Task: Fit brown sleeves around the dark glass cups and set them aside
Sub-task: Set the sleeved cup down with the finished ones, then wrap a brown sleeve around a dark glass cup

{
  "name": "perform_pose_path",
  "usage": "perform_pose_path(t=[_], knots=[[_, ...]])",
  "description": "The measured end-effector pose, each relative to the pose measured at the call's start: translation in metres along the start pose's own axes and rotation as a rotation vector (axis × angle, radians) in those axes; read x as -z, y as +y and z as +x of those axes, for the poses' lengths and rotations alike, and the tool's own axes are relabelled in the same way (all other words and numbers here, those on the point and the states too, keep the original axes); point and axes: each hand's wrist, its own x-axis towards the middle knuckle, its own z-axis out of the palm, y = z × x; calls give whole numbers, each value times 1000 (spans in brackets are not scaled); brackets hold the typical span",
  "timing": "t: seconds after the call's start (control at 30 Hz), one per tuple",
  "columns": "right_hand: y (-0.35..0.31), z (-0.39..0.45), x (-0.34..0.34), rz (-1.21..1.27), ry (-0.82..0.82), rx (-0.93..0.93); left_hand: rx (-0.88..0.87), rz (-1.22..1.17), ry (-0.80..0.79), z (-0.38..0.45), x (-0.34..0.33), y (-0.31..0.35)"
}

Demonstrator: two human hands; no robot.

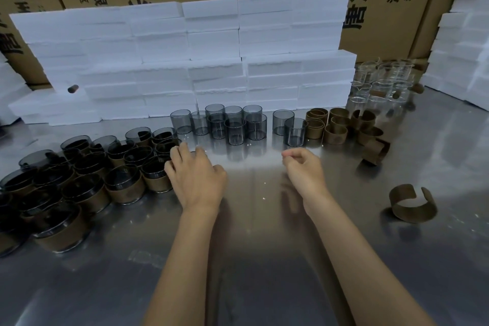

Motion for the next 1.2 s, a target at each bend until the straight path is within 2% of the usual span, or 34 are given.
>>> perform_pose_path(t=[0.13,0.3,0.47,0.7,0.87,1.1,1.2], knots=[[4,6,6,55,24,-55,1,65,51,2,-4,-4],[7,11,8,56,58,-65,27,32,96,3,-7,-8],[7,14,10,-123,21,32,-59,-108,168,0,-13,4],[-7,47,7,-360,30,72,-267,-294,80,-9,-26,20],[-8,62,4,-502,5,107,-260,-285,69,-6,-30,19],[-10,65,2,-556,36,162,-222,-181,92,-3,-26,18],[-6,50,5,-504,14,242,-281,-321,79,-7,-24,27]])
